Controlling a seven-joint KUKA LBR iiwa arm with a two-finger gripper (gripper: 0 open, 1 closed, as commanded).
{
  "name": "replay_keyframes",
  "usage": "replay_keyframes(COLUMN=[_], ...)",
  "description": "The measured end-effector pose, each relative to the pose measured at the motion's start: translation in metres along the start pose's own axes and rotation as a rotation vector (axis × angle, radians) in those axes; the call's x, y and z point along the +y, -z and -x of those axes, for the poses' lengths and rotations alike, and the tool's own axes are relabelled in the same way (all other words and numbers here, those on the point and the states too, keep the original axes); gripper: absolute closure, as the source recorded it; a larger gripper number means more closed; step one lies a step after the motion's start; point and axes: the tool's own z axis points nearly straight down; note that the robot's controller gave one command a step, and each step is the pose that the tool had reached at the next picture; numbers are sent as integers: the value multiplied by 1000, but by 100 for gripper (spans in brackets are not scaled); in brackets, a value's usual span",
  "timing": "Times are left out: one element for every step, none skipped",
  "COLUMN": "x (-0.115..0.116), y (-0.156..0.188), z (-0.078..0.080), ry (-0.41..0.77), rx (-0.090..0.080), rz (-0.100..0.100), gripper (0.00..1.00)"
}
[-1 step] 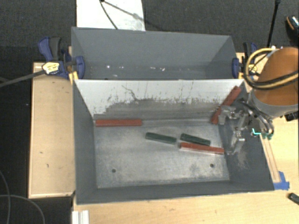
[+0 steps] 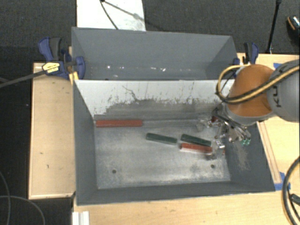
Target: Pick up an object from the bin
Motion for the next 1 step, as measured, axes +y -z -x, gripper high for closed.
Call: replay_keyframes(x=[-1], y=[3], z=[1], ry=[2], rx=[-4], rz=[-3], gripper=[100])
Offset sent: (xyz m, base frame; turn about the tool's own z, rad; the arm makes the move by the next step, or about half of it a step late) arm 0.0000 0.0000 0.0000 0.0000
